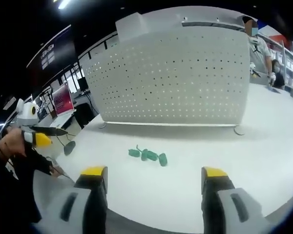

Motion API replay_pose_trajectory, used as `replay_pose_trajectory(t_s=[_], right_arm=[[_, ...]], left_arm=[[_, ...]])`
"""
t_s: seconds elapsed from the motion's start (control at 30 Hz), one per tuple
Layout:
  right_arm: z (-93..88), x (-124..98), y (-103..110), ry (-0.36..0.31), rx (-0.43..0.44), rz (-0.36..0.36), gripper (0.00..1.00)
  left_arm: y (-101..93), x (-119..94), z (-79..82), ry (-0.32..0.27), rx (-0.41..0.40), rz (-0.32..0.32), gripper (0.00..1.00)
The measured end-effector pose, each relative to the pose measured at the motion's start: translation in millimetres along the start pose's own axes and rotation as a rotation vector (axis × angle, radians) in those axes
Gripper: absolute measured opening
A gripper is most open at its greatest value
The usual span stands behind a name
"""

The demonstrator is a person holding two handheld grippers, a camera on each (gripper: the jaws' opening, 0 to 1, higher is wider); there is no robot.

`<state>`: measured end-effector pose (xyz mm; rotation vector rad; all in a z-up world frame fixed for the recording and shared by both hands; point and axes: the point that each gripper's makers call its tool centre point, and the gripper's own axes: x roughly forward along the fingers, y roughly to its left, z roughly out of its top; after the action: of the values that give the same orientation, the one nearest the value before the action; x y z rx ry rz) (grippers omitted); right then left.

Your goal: Insert the hook assembly into the mounting plate slot until the hook locks in place.

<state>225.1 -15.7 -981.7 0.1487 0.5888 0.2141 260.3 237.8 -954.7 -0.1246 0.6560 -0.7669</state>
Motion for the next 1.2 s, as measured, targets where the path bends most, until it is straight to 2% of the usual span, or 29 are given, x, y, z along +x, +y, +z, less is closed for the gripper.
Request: replay_pose_trajectory(t_s=[0.2,0.5,0.63,0.8,0.87,0.93,0.97,1.03,1.2], right_arm=[[0.0,2.1,2.2,0.002,-0.002,0.002,0.72],[0.8,28.5,22.4,0.025,-0.02,0.067,0.66],[-0.9,43.6,30.6,0.039,-0.026,0.099,0.61],[0.1,63.7,39.8,0.051,0.041,0.17,0.56],[0.0,71.1,41.3,0.062,0.027,0.177,0.52],[4.8,80.5,43.1,0.038,-0.044,0.186,0.45],[2.2,86.1,46.3,0.063,-0.064,0.2,0.43],[6.3,95.9,52.0,0.053,-0.092,0.217,0.43],[4.2,116.2,63.4,0.088,-0.148,0.251,0.39]], left_arm=[[1.1,2.4,-3.2,0.011,0.006,0.0,0.93],[-6.3,4.4,-8.5,0.05,0.044,-0.019,0.94],[-4.0,2.5,-8.6,0.042,0.024,-0.017,0.94],[-5.3,4.6,-12.4,0.063,0.022,-0.021,0.94],[-6.3,6.3,-11.1,0.064,0.024,-0.023,0.93],[-7.0,7.9,-8.7,0.062,0.025,-0.025,0.93],[-7.2,8.5,-7.4,0.06,0.025,-0.026,0.93],[-7.2,9.1,-6.2,0.06,0.026,-0.027,0.93],[-1.7,10.4,-8.6,0.069,0.021,-0.018,0.92]])
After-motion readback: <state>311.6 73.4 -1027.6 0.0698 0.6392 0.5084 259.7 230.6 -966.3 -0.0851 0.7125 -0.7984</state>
